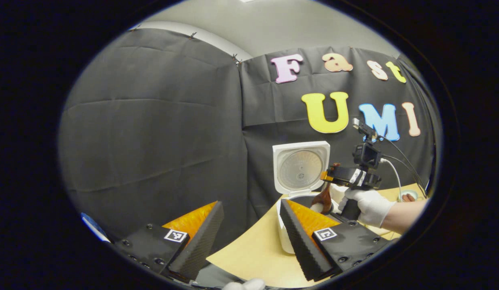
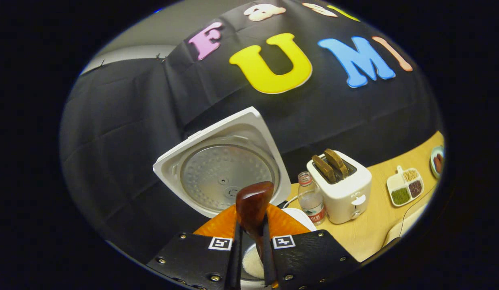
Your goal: Close the left gripper, press the button to open the rice cooker; take a wooden spoon from the chopstick holder with the right hand, scoop a spoonful of rice and pour it into the rice cooker, then put the wooden spoon back into the chopstick holder.
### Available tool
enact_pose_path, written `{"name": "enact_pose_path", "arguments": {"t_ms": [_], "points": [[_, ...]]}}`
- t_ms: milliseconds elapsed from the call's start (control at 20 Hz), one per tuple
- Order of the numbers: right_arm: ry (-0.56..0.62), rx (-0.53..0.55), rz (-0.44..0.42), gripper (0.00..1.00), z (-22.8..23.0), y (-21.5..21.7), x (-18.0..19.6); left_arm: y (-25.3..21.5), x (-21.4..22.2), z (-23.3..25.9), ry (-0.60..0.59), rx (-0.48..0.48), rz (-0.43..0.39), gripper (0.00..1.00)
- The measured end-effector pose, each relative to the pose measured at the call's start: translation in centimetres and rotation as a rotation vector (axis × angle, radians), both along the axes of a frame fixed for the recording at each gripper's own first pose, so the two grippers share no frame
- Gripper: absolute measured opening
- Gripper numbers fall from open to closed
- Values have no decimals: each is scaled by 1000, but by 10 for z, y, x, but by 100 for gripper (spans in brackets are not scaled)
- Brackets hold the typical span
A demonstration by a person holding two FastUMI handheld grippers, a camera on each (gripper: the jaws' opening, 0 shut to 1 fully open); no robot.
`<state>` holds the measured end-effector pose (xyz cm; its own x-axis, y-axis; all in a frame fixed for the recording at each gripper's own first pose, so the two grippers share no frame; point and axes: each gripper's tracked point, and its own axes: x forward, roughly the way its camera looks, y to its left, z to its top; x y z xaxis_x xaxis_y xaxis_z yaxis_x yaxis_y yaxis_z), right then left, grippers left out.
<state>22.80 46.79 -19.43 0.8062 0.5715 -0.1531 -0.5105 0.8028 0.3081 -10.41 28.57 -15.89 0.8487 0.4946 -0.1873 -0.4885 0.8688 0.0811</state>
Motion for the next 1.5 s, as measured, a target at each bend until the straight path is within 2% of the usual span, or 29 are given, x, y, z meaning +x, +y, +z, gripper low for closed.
{"name": "enact_pose_path", "arguments": {"t_ms": [350,400,450,650,700,750,950,1100,1400,1500], "points": [[-230,-257,64,22,11,18,-16,1,-5,-3,1,1,24,96],[-251,-291,71,22,10,19,-19,-1,-6,-3,-2,1,23,100],[-282,-315,80,22,13,20,-19,-2,-4,-2,-4,1,23,96],[-415,-517,152,22,10,28,-28,-4,-2,4,-7,9,23,96],[-446,-535,159,27,12,29,-30,-5,-2,5,-9,12,22,96],[-463,-540,170,22,13,31,-35,-6,-2,7,-10,14,22,96],[-421,-510,169,22,9,30,-38,-5,-6,8,-14,20,21,96],[-363,-445,148,22,16,18,-37,-3,-13,8,-15,22,19,99],[-172,-144,123,22,41,-10,-34,-14,-12,15,-24,18,0,100],[-78,6,112,22,52,-22,-28,-20,-12,19,-31,28,-11,100]]}}
